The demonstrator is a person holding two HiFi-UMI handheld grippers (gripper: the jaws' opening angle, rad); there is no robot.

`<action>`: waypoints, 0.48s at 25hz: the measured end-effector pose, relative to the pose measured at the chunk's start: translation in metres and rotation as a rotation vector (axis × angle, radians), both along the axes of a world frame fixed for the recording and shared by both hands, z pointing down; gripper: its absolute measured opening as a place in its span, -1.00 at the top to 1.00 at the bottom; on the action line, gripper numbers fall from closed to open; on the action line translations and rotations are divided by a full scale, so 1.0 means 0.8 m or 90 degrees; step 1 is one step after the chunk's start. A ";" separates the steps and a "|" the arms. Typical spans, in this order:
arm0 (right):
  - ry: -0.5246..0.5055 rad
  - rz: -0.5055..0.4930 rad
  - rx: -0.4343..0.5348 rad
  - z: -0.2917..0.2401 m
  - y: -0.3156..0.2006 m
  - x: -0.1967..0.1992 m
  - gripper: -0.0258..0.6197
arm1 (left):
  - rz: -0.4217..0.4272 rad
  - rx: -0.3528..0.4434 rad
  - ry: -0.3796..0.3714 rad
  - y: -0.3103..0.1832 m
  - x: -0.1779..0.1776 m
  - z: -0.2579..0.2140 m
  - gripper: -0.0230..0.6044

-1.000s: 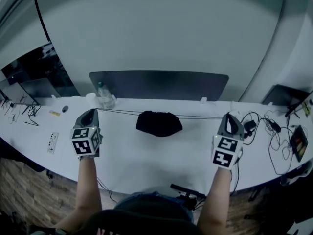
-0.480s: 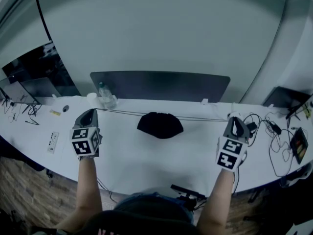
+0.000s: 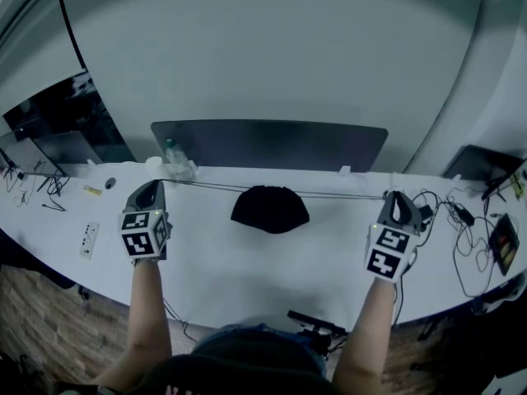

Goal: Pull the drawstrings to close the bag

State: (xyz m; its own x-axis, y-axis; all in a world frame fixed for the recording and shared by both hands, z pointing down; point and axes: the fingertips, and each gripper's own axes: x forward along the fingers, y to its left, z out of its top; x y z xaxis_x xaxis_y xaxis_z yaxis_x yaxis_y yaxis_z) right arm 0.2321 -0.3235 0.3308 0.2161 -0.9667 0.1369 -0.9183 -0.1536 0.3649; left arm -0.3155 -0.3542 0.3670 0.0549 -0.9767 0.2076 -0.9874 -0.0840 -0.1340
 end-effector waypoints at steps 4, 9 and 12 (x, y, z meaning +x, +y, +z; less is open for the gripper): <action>-0.020 -0.004 0.006 -0.007 -0.020 -0.003 0.89 | -0.008 0.016 -0.012 -0.015 -0.001 -0.015 0.89; -0.049 -0.009 0.030 -0.034 -0.039 -0.014 0.89 | -0.005 0.041 -0.007 -0.029 0.011 -0.042 0.89; -0.051 -0.028 0.044 -0.052 -0.047 -0.034 0.89 | 0.008 0.059 0.003 -0.035 0.026 -0.059 0.89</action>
State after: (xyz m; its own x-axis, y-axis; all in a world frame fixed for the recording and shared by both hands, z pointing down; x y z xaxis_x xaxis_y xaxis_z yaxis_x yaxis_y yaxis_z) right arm 0.2053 -0.3615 0.2895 0.1649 -0.9827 0.0849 -0.9506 -0.1353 0.2793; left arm -0.2949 -0.3825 0.3200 0.0676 -0.9910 0.1155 -0.9870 -0.0834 -0.1375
